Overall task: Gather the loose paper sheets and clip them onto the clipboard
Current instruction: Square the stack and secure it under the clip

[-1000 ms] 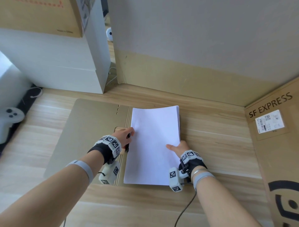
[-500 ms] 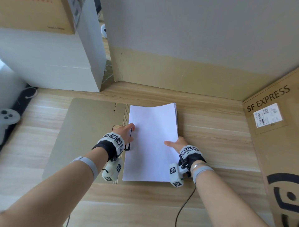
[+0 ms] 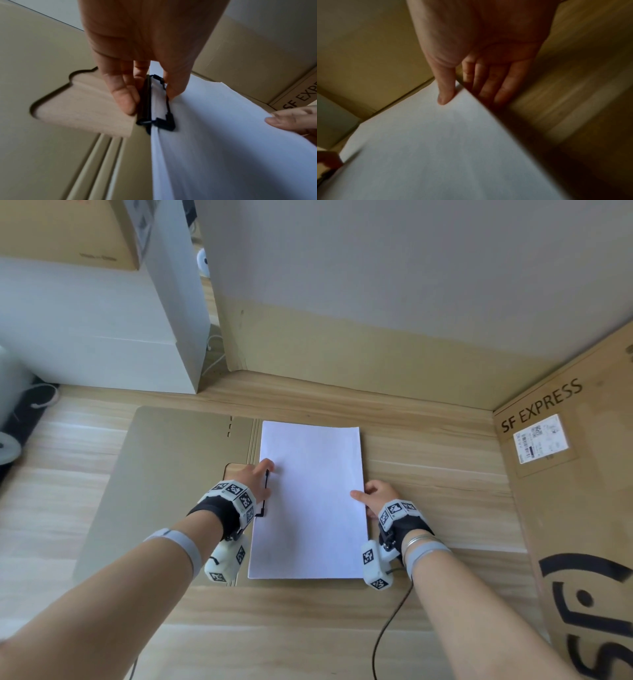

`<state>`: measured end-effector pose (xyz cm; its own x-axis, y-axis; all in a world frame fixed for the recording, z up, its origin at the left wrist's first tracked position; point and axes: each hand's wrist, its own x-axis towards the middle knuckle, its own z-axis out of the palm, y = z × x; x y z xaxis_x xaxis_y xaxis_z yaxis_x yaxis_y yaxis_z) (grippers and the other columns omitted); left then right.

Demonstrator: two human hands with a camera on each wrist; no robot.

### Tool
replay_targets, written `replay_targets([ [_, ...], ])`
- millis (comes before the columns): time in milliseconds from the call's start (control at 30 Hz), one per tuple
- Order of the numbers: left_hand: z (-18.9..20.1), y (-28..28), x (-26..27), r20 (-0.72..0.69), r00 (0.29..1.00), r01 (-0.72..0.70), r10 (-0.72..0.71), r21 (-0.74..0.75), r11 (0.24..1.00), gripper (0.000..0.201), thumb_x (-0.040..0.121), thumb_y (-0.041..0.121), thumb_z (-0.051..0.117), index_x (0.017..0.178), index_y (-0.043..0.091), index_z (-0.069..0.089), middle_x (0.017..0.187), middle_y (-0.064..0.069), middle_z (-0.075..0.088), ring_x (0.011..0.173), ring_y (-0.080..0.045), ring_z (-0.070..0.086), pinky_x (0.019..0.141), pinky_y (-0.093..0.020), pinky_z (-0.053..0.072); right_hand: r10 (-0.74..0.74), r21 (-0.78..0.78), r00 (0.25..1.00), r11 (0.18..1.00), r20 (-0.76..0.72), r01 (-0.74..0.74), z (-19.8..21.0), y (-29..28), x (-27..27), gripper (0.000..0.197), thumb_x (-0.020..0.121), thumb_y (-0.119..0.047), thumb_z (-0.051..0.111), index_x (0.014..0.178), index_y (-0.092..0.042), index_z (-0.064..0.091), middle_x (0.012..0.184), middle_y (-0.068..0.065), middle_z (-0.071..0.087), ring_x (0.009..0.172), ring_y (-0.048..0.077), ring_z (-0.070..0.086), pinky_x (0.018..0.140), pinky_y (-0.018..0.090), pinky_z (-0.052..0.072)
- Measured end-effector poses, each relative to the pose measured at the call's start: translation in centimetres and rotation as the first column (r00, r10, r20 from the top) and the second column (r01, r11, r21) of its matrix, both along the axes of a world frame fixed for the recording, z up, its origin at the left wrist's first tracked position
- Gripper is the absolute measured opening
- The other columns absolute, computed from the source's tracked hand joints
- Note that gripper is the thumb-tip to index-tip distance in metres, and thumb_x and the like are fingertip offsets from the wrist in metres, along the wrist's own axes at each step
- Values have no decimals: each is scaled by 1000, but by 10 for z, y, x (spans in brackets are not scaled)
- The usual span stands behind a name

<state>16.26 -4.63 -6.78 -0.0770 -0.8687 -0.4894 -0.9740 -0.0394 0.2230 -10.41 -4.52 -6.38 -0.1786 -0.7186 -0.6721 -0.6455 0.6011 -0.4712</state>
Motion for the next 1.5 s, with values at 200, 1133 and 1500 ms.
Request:
replay_targets([
  [200, -13, 2, 5, -4, 1000, 8, -8, -31, 999, 48, 87, 31, 55, 132, 23, 40, 92, -3, 55, 99, -26, 60, 92, -31, 45, 66, -36, 984, 997, -163, -73, 5, 0, 3, 29, 80, -23, 69, 61, -22, 47, 54, -2, 58, 50, 12, 58, 49, 17, 42],
  [1133, 4, 38, 142, 209, 583, -799, 785, -25, 600, 62, 82, 57, 50, 135, 37, 25, 128, -18, 31, 117, -39, 34, 98, -52, 37, -54, -133, 973, 991, -225, 25, -3, 12, 9, 23, 83, -24, 65, 100, -10, 65, 100, 9, 71, 81, 22, 59, 75, 25, 44],
  [1500, 106, 32, 152, 132, 788, -602, 602, -43, 797, 37, 85, 26, 53, 114, 46, 41, 118, -11, 36, 114, -41, 39, 100, -53, 36, -15, -69, 981, 998, -193, 1, 12, 17, 5, 28, 86, -24, 62, 110, -10, 61, 109, 9, 67, 84, 21, 55, 81, 28, 45],
])
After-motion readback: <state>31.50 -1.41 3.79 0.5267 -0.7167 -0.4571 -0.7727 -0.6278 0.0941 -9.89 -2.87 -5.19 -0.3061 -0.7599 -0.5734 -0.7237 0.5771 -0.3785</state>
